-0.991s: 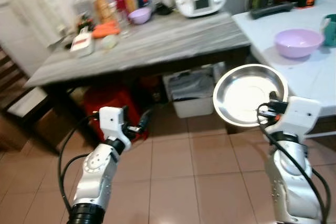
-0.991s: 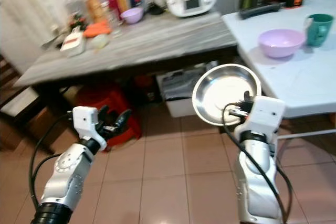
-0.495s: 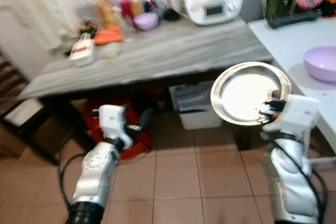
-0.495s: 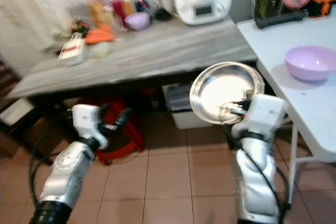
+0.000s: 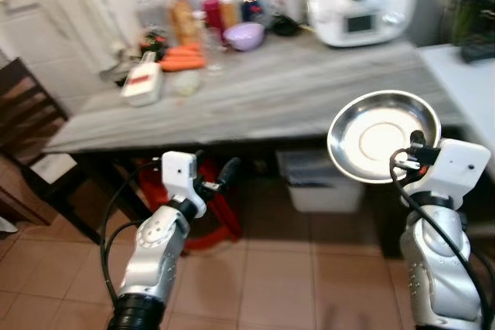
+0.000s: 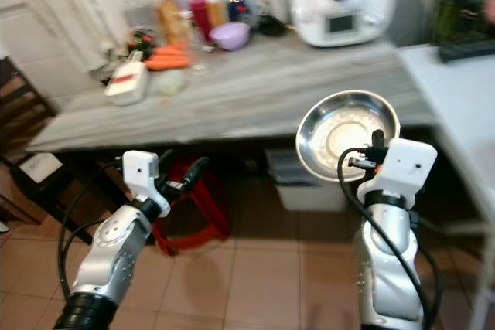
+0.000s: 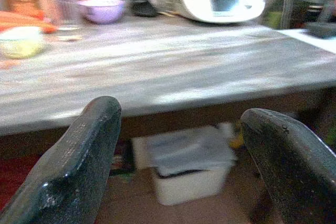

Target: Setting the table

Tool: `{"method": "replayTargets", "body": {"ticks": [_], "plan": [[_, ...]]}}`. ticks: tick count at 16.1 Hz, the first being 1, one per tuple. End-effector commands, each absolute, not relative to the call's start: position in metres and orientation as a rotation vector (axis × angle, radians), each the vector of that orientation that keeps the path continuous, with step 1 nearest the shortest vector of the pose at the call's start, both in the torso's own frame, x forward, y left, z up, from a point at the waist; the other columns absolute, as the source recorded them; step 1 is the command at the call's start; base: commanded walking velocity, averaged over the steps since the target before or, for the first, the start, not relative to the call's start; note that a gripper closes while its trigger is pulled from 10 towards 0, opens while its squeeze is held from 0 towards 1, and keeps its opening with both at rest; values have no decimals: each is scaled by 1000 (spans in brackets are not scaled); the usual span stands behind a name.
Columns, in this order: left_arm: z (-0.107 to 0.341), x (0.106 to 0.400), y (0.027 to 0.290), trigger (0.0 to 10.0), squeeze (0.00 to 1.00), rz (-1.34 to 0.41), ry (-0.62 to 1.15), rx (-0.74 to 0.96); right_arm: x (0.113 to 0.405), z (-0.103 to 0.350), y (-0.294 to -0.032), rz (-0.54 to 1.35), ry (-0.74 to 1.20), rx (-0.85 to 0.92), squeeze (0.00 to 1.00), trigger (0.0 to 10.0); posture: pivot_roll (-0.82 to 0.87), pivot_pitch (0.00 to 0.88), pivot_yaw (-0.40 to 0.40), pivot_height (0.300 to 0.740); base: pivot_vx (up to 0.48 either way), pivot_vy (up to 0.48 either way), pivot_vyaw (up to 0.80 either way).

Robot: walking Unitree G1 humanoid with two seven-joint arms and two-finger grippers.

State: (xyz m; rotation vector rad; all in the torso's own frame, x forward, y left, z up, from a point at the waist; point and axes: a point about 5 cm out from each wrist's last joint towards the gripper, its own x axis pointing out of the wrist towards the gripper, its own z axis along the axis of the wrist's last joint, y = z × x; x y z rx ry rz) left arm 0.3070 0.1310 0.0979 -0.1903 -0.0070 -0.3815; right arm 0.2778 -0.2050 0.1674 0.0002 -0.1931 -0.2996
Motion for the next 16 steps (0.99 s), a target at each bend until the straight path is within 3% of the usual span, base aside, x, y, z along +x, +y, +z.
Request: {"method": "replayTargets", "body": {"ticks": [1, 6, 16], "plan": [[100, 309, 137, 10000, 0, -357, -13, -175, 277, 170, -201, -278, -206, -4, 0, 10000, -172, 0, 206, 740, 371, 0, 0], [93, 295, 149, 10000, 0, -308, 5, -172, 267, 166, -204, -225, -193, -81, 0, 10000, -164, 0, 186, 740, 359, 0, 0], [88, 287, 136, 10000, 0, -268, 6, -231, 274, 168, -195, -140, -165, -99, 0, 10000, -154, 0, 85, 740, 358, 0, 0]]}}
